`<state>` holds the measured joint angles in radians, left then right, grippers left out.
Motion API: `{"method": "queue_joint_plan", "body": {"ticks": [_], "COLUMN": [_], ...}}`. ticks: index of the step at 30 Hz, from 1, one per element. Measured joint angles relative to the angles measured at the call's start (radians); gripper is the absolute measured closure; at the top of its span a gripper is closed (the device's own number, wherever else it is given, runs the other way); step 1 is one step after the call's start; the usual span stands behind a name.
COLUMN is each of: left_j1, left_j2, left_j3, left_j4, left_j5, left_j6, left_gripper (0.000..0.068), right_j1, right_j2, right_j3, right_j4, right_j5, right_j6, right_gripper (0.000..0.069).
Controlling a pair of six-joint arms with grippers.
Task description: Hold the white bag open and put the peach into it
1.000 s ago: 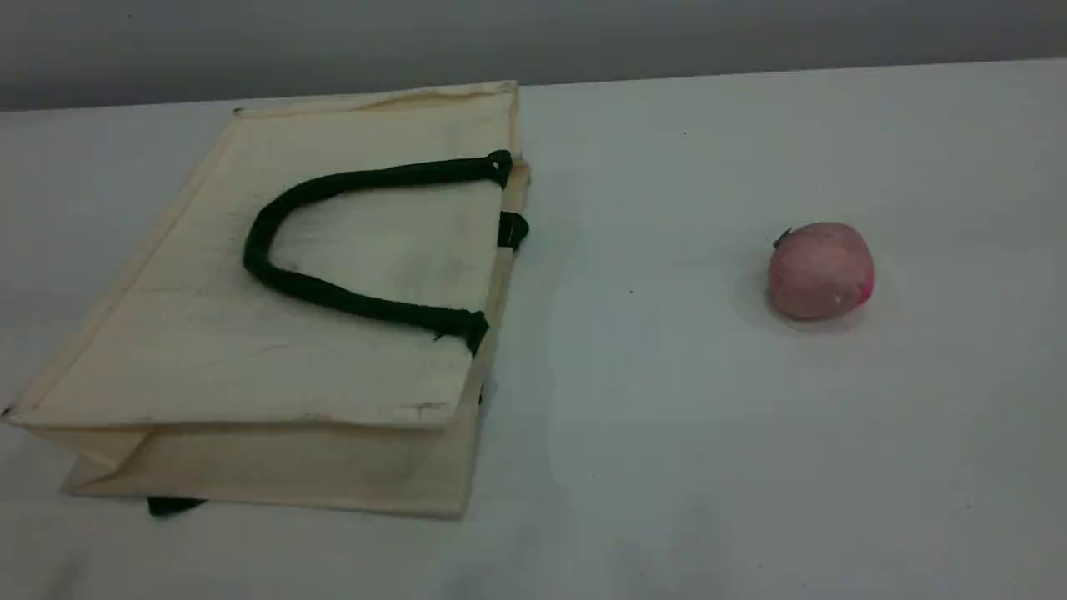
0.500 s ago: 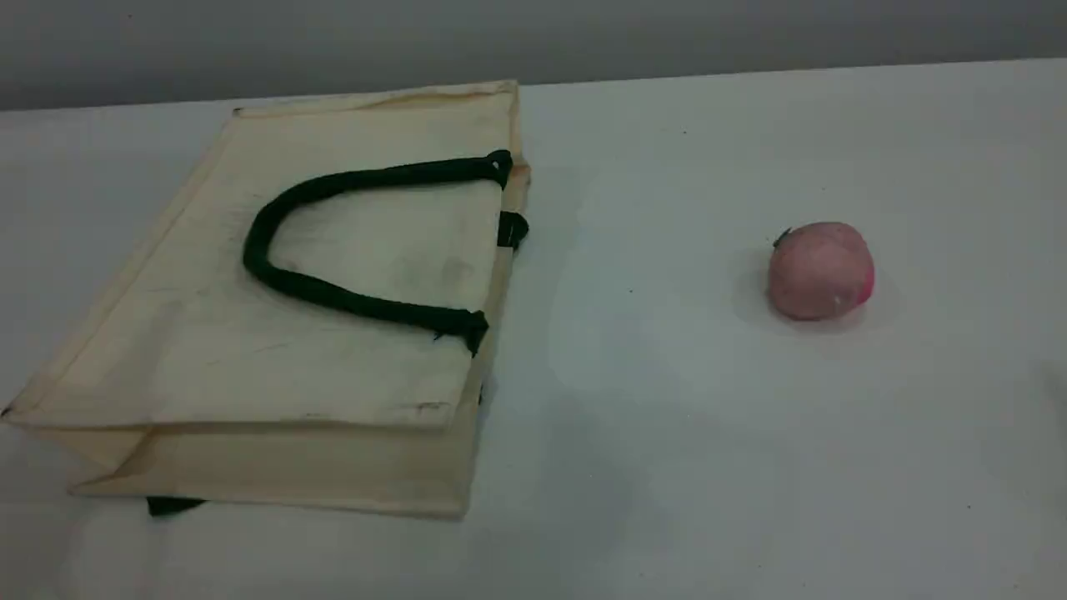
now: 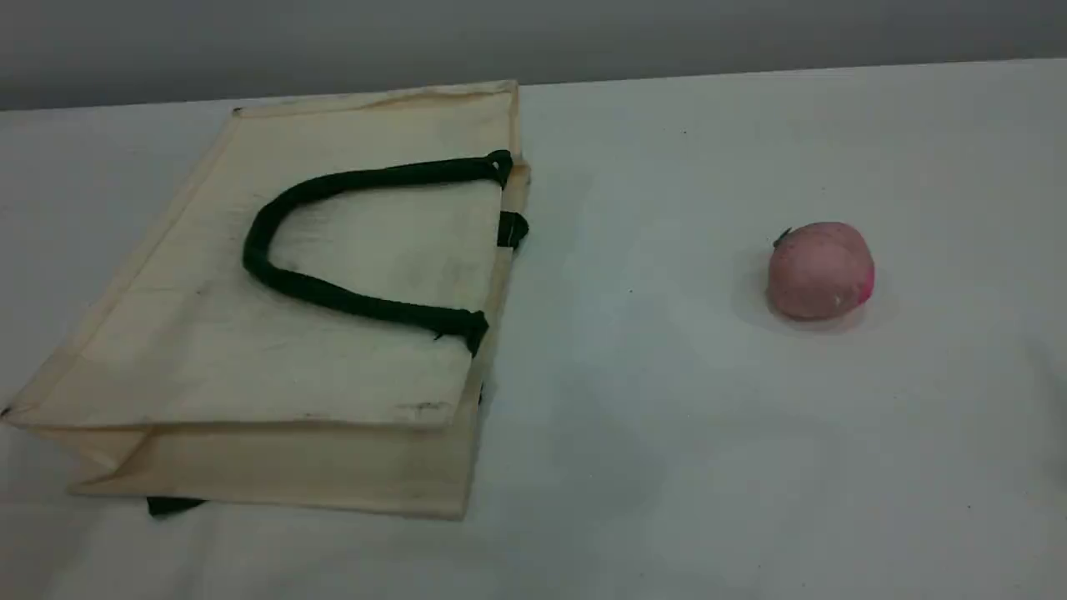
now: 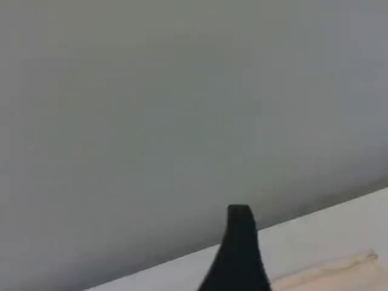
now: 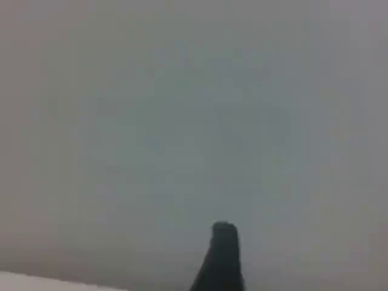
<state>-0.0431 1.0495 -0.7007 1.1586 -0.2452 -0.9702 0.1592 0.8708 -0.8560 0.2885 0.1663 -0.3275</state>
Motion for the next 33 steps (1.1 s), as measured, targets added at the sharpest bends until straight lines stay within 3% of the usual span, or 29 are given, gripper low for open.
{"method": "queue_joint_plan", "body": {"ticks": [13,19,33], "left_j1": [0.0,0.0,0.0], "left_j2": [0.008,0.008,0.009], "left_j3": [-0.138,-0.142,-0.14], "left_j4": [-0.006,0.053,0.054], "left_j5": [0.059,0.056,0.056], "left_j6": [-0.144,-0.144,-0.142], "left_gripper": [0.0132,0.0132,0.0132], "right_j1": [0.0,0.0,0.0], "right_j2": [0.001,-0.002,-0.001], "right_j3": [-0.001,0.0,0.0], "right_j4": [0.002,0.002,0.001], "right_j5": [-0.048,-0.047,-0.045], "right_j6": [0.003,0.003,0.003], "right_gripper": [0.0113,0.0113,0.0113]}}
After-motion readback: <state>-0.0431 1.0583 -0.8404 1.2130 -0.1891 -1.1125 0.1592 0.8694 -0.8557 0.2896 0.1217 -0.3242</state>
